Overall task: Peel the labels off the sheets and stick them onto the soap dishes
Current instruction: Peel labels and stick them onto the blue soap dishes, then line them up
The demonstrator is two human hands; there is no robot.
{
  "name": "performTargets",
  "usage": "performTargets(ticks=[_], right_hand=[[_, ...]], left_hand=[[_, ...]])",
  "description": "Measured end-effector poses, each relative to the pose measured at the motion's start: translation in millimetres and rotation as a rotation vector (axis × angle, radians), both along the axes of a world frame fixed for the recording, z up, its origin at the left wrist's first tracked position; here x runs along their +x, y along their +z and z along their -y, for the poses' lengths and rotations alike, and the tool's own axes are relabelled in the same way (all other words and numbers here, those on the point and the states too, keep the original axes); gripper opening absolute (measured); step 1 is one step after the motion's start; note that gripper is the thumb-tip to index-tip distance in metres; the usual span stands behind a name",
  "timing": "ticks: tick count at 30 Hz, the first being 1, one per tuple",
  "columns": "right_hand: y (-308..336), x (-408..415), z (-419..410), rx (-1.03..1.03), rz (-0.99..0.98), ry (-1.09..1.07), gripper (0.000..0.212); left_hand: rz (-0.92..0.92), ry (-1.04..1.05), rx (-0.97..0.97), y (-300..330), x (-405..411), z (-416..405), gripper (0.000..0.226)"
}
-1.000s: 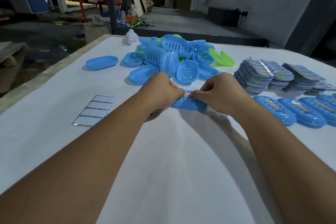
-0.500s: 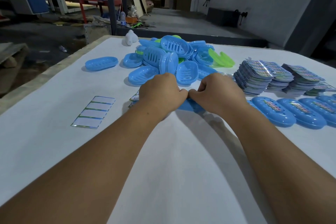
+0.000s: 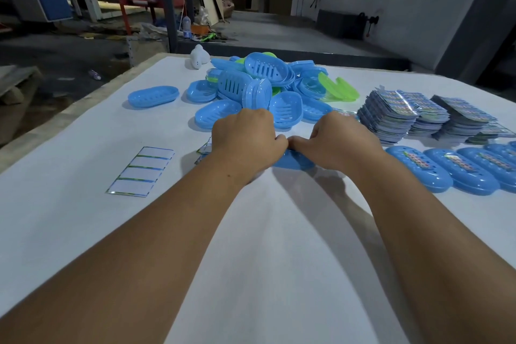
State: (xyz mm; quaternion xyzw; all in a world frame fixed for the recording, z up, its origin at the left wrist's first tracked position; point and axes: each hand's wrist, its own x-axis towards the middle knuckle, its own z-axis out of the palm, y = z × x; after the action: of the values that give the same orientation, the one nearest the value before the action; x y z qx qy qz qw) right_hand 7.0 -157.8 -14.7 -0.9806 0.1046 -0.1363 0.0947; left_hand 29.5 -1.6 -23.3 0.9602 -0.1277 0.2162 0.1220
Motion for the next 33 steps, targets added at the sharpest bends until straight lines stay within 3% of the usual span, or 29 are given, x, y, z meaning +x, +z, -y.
performTargets(ticks=[5,9,14,18,22,25,33], right_hand=[[1.4,-2.3,2.3,0.056,-0.05,0.0,0.06],[1.4,-4.7,5.7,0.201,-0.026,0.04,0.054],[1.9,-3.7,11.1,0.313,0.161,0.084,0.038],[-0.5,-3.5,5.3,0.371,0.175,0.293,0.012],[-4.9,-9.5,-3.9,0.357,0.014,0.494,0.045],[-2.9,-12.3,-4.7,0.288,-0.031,0.501,0.053],[9.4,-21.0,6.0,-0.037,-0.131,0.116,0.054]], left_hand=[[0.064,0.009,0.051,-1.3,0.0,-2.8,0.03],[-0.022,0.031,-0.028,-4.0,1.8,-8.2,0.034],[-0.035,0.076,-0.12,-2.6,7.2,-14.7,0.031],[-0.034,0.093,-0.151,-3.3,10.9,-18.0,0.027],[-0.043,0.095,-0.15,-4.2,12.7,-20.3,0.023],[-0.038,0.091,-0.154,-4.5,12.1,-21.4,0.022],[-0.061,0.095,-0.129,-5.7,12.2,-20.4,0.021]])
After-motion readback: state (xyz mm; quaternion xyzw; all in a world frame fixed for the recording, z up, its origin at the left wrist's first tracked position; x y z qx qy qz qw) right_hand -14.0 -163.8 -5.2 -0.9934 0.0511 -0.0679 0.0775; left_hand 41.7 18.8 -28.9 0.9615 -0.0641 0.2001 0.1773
